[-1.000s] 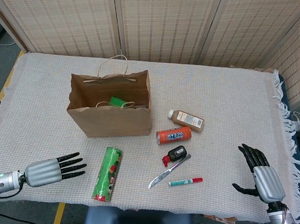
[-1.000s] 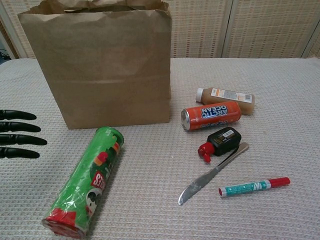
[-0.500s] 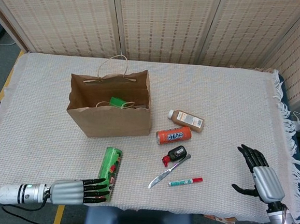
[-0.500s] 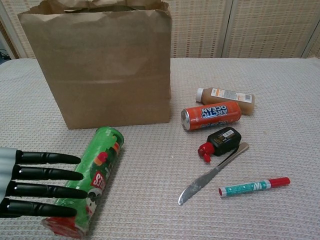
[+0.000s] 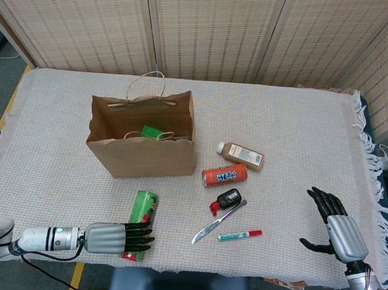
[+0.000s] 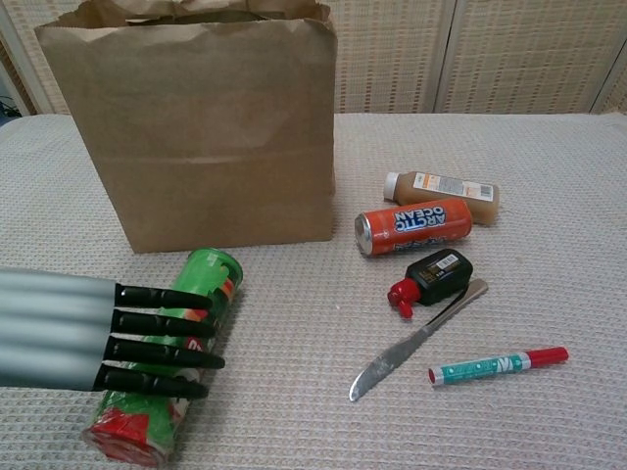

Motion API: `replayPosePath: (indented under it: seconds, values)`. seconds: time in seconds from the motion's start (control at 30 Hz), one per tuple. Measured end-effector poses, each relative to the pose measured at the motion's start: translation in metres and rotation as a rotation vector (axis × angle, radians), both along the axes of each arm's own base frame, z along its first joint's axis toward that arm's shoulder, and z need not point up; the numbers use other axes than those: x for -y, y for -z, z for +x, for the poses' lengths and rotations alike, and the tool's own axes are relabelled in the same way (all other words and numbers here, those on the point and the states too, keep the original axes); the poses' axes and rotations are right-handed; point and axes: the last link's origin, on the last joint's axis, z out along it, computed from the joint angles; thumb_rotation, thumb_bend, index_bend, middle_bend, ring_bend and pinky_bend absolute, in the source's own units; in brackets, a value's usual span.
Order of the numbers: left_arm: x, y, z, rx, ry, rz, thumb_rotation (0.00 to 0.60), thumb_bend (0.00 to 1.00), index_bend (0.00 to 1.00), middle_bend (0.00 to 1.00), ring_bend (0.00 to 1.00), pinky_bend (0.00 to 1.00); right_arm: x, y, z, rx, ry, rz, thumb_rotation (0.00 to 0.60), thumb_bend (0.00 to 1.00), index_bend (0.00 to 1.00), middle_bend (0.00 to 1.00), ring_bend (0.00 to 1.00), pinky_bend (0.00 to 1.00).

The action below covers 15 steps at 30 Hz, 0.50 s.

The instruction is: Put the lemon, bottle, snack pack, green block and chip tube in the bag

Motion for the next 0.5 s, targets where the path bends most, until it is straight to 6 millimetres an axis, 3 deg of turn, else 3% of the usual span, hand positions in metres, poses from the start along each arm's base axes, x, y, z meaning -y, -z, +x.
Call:
replayPosePath:
  seconds: [0.5]
  values:
    - [-0.009, 0.029, 0.007, -0.043, 0.009, 0.011, 0.6, 0.4, 0.02, 0.0, 0.0, 0.04, 0.001, 0.0, 0.0, 0.004, 0.009, 0.005, 0.6, 0.03, 0.0, 0.0, 0.0, 0.0]
